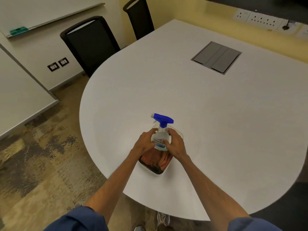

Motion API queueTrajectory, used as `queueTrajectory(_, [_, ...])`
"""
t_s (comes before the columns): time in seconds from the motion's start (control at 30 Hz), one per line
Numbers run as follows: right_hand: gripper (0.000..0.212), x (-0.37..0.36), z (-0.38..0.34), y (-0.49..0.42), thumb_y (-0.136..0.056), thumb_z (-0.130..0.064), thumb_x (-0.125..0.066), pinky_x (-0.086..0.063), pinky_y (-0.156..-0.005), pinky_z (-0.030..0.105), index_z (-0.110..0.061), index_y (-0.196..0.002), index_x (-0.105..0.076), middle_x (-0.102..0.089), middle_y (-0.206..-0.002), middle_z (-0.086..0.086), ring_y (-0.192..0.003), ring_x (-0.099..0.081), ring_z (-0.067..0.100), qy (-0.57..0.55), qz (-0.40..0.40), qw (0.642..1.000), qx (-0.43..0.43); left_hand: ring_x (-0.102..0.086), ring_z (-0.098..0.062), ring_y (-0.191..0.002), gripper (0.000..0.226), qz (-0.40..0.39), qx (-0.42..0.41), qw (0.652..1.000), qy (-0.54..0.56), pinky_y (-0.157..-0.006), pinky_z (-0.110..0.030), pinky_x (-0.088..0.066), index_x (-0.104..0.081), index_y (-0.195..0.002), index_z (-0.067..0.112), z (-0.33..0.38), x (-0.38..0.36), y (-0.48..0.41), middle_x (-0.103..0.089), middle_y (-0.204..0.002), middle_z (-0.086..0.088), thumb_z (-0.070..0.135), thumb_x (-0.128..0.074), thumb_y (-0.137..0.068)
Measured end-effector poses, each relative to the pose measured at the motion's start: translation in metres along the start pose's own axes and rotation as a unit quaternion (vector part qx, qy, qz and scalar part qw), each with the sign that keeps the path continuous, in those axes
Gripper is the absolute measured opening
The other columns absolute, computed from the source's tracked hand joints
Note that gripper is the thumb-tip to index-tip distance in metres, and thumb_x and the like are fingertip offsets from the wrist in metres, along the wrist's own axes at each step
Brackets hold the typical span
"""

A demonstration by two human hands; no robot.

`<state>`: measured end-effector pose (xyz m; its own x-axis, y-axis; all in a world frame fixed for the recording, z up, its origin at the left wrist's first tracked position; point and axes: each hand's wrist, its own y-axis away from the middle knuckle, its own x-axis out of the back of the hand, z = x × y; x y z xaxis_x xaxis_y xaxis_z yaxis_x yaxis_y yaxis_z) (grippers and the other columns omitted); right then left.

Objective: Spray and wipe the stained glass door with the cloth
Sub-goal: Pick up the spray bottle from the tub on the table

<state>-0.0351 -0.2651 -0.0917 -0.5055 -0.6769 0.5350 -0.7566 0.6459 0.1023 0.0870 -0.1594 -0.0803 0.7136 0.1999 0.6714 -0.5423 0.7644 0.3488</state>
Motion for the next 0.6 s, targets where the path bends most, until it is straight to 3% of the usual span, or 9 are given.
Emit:
queueTrajectory(0.17, [0.047,-0.001,0.002,0.001,-0.096,-0.017,-0.064,-0.046,-0.110,0.042,-0.005,-0.138,-0.047,-0.058,-0.135,0.012,-0.124,-0.057,0.028,-0.016,0.000,1.000,0.000,-0.051,-0.029,-0.133,0.062,0.019,-0.003,0.998,0.057,-0.115,-0.044,-0.039,-0.035,-0.150,0.011,0.003,-0.013,0.001,-0.050,-0.147,-0.011,0.023,-0.063,-0.096])
queueTrajectory(0.23, [0.046,-0.002,-0.001,0.002,-0.094,-0.015,-0.065,-0.047,-0.108,0.039,-0.004,-0.136,-0.048,-0.059,-0.132,0.013,-0.121,-0.058,0.027,-0.031,0.016,0.999,0.004,-0.045,-0.027,-0.139,0.063,0.020,0.000,0.996,0.083,-0.118,-0.042,-0.034,-0.031,-0.151,0.010,0.008,-0.016,0.003,-0.045,-0.151,-0.011,0.023,-0.061,-0.097])
queueTrajectory(0.3, [0.044,0.000,-0.006,-0.002,-0.093,-0.015,-0.066,-0.048,-0.103,0.032,-0.004,-0.133,-0.050,-0.061,-0.128,0.013,-0.117,-0.060,0.026,-0.032,0.025,0.999,0.016,-0.043,-0.027,-0.140,0.061,0.035,0.005,0.994,0.106,-0.119,-0.040,-0.031,-0.030,-0.150,0.008,0.015,-0.017,0.003,-0.043,-0.152,-0.013,0.022,-0.059,-0.098])
queueTrajectory(0.4, [0.044,0.008,-0.019,-0.011,-0.093,-0.020,-0.067,-0.046,-0.097,0.023,-0.007,-0.132,-0.051,-0.061,-0.127,0.011,-0.114,-0.061,0.024,-0.030,0.022,0.999,0.034,-0.053,-0.025,-0.129,0.062,0.091,-0.005,0.987,0.132,-0.112,-0.033,-0.040,-0.041,-0.143,0.007,0.025,-0.012,0.004,-0.053,-0.141,-0.012,0.024,-0.070,-0.091])
queueTrajectory(0.5, [0.045,0.014,-0.035,-0.018,-0.092,-0.021,-0.070,-0.052,-0.098,0.032,-0.006,-0.130,-0.052,-0.061,-0.125,0.011,-0.112,-0.062,0.025,-0.052,0.033,0.996,0.066,-0.056,-0.025,-0.122,0.058,0.147,-0.008,0.976,0.161,-0.101,-0.024,-0.041,-0.045,-0.138,0.006,0.035,-0.002,0.005,-0.057,-0.133,-0.013,0.024,-0.071,-0.089])
queueTrajectory(0.6, [0.046,0.016,-0.051,-0.025,-0.089,-0.020,-0.073,-0.055,-0.097,0.041,-0.006,-0.127,-0.053,-0.062,-0.123,0.012,-0.109,-0.063,0.026,-0.060,0.044,0.993,0.096,-0.061,-0.026,-0.109,0.054,0.201,-0.007,0.967,0.157,-0.093,-0.028,-0.050,-0.048,-0.131,0.004,0.043,0.010,0.005,-0.061,-0.121,-0.014,0.027,-0.072,-0.089])
